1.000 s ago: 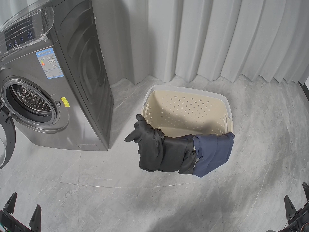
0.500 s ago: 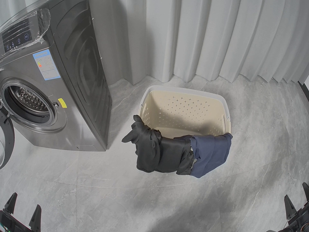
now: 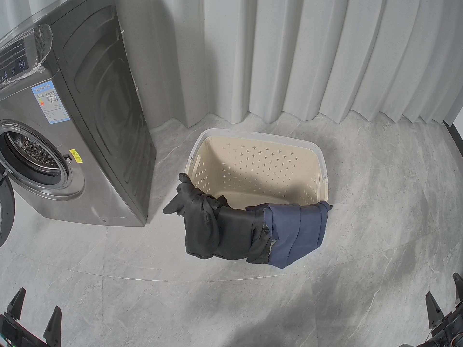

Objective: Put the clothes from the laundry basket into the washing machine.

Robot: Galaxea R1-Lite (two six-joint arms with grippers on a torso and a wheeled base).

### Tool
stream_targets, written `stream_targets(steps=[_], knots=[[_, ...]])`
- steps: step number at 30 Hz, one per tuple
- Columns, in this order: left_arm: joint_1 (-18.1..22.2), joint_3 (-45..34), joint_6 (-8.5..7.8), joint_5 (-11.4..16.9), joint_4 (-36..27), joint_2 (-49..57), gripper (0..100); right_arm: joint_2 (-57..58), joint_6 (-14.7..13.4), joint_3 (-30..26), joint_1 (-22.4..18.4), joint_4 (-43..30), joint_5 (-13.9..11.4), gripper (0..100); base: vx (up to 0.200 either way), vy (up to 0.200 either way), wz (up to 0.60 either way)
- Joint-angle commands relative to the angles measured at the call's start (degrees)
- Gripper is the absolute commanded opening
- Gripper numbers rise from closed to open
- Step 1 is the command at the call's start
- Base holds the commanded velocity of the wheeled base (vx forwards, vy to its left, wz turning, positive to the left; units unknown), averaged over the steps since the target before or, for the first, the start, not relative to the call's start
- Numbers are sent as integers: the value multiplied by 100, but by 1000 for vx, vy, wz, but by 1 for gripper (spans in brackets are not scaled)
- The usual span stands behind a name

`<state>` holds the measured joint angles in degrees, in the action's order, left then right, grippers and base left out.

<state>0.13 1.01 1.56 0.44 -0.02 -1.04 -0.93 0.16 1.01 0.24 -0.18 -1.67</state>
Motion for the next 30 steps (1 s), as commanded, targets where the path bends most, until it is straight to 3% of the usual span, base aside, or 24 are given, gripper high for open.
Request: stream_targets(steps=[1,8,23,30], knots=[[4,-92,11,0,2,68,100,93,2,-101,2,1,0,100,0,0,0],[4,-101,2,0,2,68,100,93,2,-101,2,1,0,100,143,0,0],[4,-101,11,0,2,68,100,93,2,-101,2,1,0,100,0,0,0],[4,-101,2,0,2,77,100,93,-33,-101,2,1,0,100,86,0,0]])
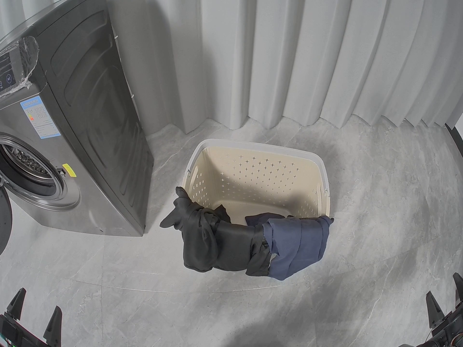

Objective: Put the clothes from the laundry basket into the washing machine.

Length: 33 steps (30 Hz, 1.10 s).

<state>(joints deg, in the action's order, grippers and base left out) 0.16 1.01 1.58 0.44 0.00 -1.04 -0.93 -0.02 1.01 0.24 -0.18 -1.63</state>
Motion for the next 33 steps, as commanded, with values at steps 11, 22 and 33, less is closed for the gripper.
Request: stream_targets(steps=[11,22,33], knots=[[2,-101,0,0,0,77,100,93,169,-101,-16,1,58,100,0,0,0],[2,-92,-35,18,0,68,100,-1428,82,1709,90,1,-109,100,0,0,0],[2,-92,-44,18,0,77,100,-4847,-709,1358,494,431,-839,100,0,0,0]])
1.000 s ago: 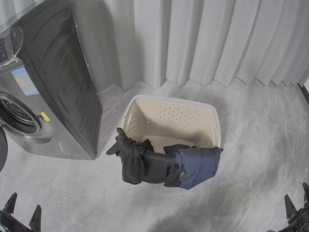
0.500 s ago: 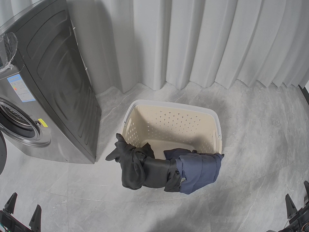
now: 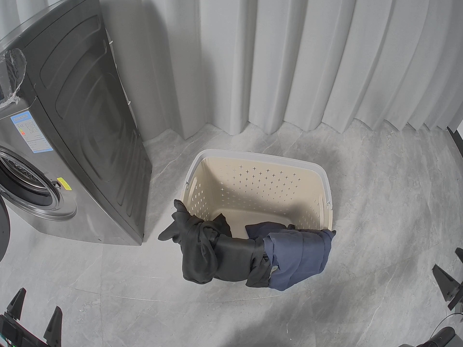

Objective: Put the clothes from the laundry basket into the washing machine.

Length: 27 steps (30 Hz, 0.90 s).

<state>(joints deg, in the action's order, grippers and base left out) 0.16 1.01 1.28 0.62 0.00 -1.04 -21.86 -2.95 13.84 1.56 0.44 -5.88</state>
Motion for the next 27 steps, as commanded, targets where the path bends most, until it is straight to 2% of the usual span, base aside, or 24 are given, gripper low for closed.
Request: stream_targets(steps=[1,7,11,16,18,21,27], knots=[[2,-92,-14,-1,0,77,100,-2912,-417,67,415,466,-414,100,0,0,0],[2,-101,-14,-1,0,77,100,-3808,-470,154,1022,817,-335,100,0,0,0],[2,-92,-5,-1,0,68,100,-4652,-558,190,1329,1389,-283,100,0,0,0],[2,-92,-5,-1,0,77,100,-5584,-1006,190,1839,2250,-239,100,0,0,0],[2,-92,-5,-1,0,77,100,-5979,-1085,198,2006,2523,-54,100,0,0,0],[2,-101,-5,-1,0,68,100,-6428,-1102,207,2155,2821,148,100,0,0,0],[2,-101,-5,8,0,77,100,-7262,-1094,313,2358,3542,201,100,0,0,0]])
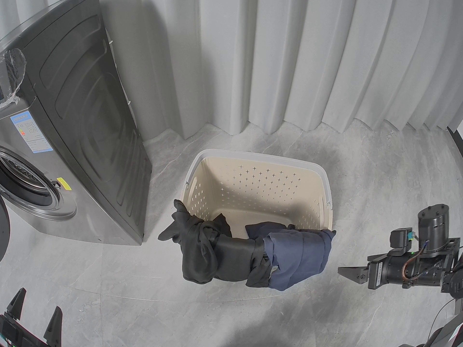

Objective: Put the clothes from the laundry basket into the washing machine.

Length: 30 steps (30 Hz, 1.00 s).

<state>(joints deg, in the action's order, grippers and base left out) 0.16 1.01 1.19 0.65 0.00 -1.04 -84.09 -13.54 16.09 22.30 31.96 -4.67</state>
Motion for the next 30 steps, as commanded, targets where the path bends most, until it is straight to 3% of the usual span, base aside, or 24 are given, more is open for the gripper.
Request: stream_targets(steps=[1,18,30], knots=[[2,-101,4,6,0,77,100,-1171,-43,105,328,504,89,100,0,0,0],[2,-101,4,6,0,77,100,-2902,-149,632,600,1717,203,100,0,0,0],[2,-101,4,6,0,77,100,-3236,-272,1080,680,1875,212,100,0,0,0]])
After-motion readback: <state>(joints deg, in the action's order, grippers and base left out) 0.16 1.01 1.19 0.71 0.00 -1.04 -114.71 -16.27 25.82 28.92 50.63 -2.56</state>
